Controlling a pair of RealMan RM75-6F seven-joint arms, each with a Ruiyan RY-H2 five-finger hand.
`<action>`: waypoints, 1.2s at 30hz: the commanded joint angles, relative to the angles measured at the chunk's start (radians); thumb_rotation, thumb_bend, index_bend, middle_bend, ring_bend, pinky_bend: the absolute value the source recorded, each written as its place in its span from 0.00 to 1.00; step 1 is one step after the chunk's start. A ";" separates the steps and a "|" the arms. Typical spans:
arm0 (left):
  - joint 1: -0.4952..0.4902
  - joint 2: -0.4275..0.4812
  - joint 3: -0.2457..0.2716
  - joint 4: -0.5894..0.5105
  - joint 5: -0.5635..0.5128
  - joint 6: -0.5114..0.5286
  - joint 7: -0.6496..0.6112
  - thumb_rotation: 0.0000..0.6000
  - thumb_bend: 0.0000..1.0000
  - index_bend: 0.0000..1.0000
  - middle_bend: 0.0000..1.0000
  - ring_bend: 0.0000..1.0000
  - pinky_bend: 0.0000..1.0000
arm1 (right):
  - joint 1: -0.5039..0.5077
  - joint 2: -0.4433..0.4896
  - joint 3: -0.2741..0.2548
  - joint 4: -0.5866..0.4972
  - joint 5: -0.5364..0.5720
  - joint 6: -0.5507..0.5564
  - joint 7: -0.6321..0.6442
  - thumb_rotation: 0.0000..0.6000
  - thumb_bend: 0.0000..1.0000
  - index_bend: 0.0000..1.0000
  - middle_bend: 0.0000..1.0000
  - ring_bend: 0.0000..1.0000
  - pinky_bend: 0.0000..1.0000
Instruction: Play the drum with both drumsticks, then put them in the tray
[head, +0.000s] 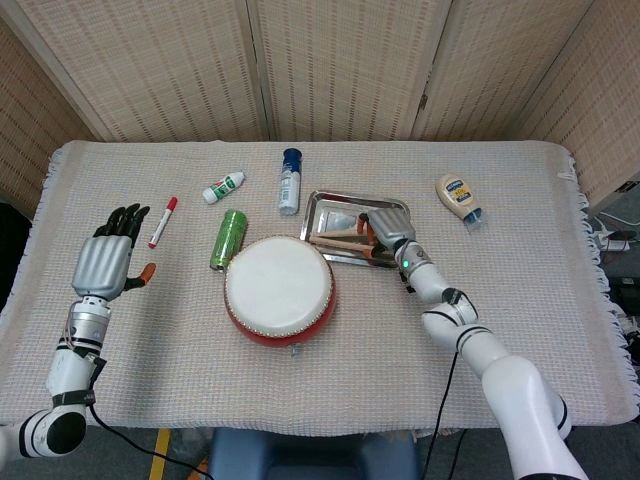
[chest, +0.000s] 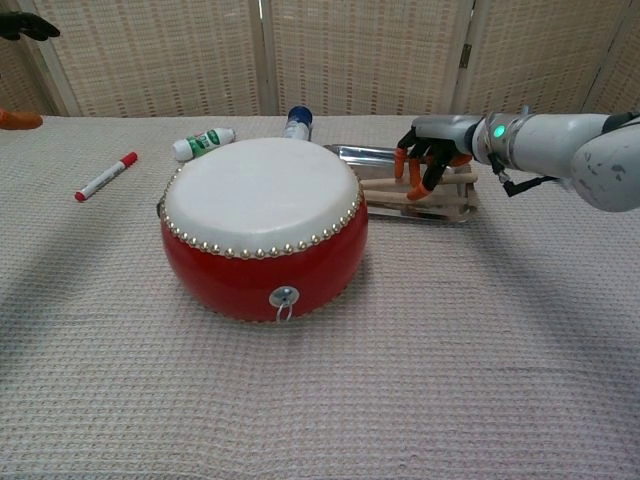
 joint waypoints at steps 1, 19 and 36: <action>0.000 0.002 -0.002 -0.006 0.005 0.002 0.004 1.00 0.34 0.00 0.00 0.00 0.22 | -0.010 0.026 0.006 -0.028 0.010 0.006 -0.029 1.00 0.15 0.39 0.48 0.60 0.96; 0.103 0.043 0.020 -0.009 0.054 0.034 -0.132 1.00 0.34 0.00 0.01 0.00 0.23 | -0.425 0.581 -0.010 -0.892 0.037 0.594 -0.319 1.00 0.15 0.31 0.36 0.21 0.32; 0.352 0.032 0.175 -0.051 0.266 0.272 -0.193 1.00 0.34 0.00 0.02 0.01 0.21 | -0.855 0.712 -0.194 -1.037 -0.118 1.055 -0.203 1.00 0.15 0.01 0.11 0.00 0.11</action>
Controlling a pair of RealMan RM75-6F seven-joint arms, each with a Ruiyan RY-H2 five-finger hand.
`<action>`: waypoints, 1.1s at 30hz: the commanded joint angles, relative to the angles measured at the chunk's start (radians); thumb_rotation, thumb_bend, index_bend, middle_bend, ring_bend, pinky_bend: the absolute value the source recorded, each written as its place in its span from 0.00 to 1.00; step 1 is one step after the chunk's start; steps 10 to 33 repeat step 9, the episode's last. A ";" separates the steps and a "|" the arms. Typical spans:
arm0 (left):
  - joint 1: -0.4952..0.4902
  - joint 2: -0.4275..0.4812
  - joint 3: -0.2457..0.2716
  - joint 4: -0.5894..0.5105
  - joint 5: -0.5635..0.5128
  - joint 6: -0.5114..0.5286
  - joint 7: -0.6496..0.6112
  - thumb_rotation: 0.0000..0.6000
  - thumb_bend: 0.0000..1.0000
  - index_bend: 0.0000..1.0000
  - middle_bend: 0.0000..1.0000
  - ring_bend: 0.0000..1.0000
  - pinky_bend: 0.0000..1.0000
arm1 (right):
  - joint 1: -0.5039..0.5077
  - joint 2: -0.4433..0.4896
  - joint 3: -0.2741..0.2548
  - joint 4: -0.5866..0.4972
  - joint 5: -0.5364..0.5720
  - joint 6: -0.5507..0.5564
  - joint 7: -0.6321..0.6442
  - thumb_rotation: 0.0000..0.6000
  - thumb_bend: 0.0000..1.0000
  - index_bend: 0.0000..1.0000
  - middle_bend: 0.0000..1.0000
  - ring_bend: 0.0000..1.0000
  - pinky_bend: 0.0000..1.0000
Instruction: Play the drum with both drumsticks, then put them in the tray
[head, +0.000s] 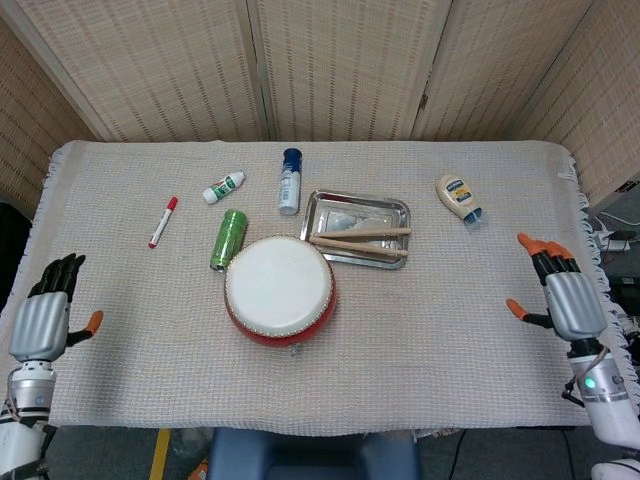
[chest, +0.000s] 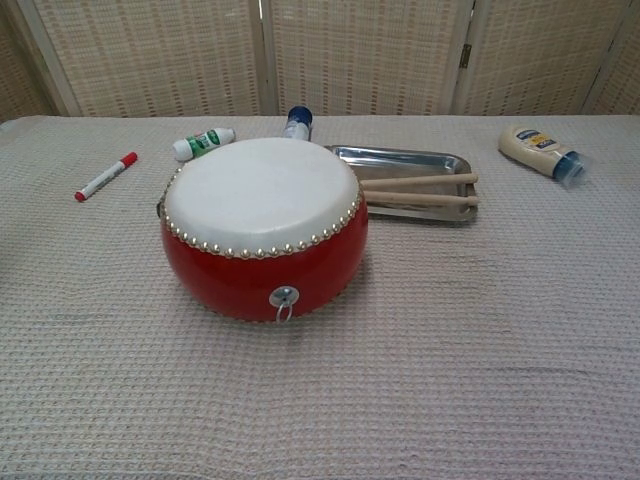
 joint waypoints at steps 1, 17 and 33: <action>0.061 -0.011 0.041 -0.018 0.064 0.066 -0.003 1.00 0.34 0.00 0.02 0.01 0.20 | -0.071 0.022 -0.042 -0.024 -0.039 0.059 0.059 1.00 0.15 0.00 0.11 0.00 0.10; 0.146 -0.062 0.080 -0.005 0.177 0.169 0.010 1.00 0.34 0.00 0.00 0.00 0.17 | -0.160 0.050 -0.073 -0.071 -0.065 0.119 0.083 1.00 0.15 0.00 0.11 0.00 0.05; 0.146 -0.062 0.080 -0.005 0.177 0.169 0.010 1.00 0.34 0.00 0.00 0.00 0.17 | -0.160 0.050 -0.073 -0.071 -0.065 0.119 0.083 1.00 0.15 0.00 0.11 0.00 0.05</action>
